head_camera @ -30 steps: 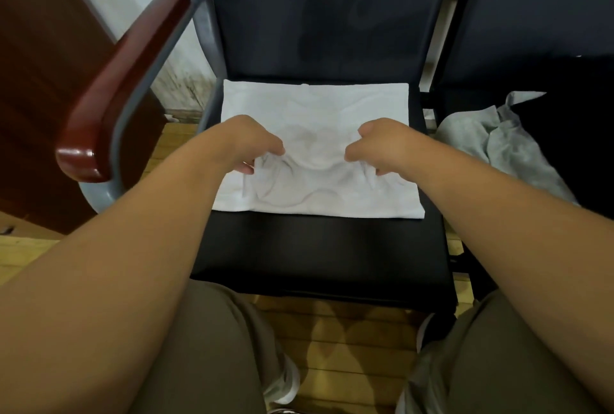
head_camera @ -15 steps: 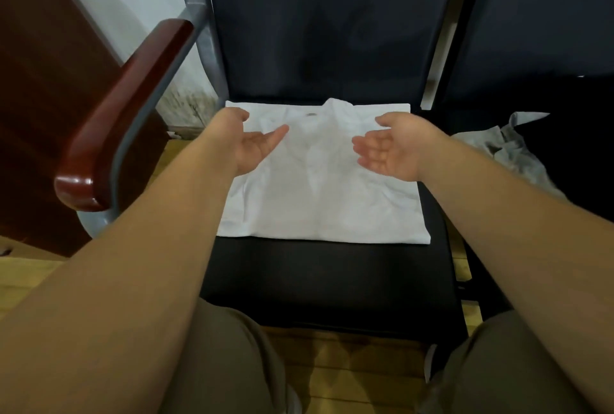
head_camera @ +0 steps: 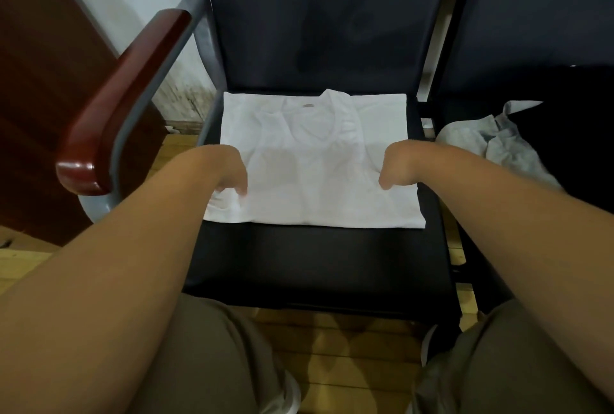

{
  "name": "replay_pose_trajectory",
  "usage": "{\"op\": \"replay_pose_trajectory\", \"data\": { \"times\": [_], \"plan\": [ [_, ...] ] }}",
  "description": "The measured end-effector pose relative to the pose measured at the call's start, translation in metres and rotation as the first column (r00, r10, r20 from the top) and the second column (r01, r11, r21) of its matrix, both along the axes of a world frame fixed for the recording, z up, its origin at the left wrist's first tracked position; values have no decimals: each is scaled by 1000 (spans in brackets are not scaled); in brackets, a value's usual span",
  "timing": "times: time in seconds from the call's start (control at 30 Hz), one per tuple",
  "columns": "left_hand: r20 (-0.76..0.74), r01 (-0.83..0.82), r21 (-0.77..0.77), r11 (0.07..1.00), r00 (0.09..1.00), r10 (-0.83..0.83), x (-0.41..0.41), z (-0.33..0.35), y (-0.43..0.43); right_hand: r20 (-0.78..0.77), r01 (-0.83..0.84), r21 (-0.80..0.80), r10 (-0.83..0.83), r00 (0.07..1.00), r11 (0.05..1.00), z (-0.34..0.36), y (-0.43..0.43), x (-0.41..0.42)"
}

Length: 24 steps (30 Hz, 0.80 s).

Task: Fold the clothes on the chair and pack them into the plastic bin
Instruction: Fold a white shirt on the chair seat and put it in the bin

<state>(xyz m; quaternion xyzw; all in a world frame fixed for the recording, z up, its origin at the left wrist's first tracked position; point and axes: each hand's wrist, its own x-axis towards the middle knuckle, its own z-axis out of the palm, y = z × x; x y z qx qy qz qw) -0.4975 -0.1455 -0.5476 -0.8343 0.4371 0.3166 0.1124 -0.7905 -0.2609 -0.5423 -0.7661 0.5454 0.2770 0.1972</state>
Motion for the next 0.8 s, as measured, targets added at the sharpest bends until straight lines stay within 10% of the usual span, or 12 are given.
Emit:
{"op": "replay_pose_trajectory", "data": {
  "times": [0.47, 0.67, 0.8],
  "plan": [
    [20, -221, -71, 973, 975, 223, 33, -6, 11, 50, 68, -141, -61, 997, 988, 0, 11, -8],
    [331, 43, -71, 997, 943, -17, 24, 7, 13, 219, 69, -177, -29, 975, 982, -4, 13, -2],
    [69, 167, -140, 976, 985, -158, 9, 15, 8, 260, -6, 17, 1, 966, 1000, -8, 24, 4]
  ]
}}
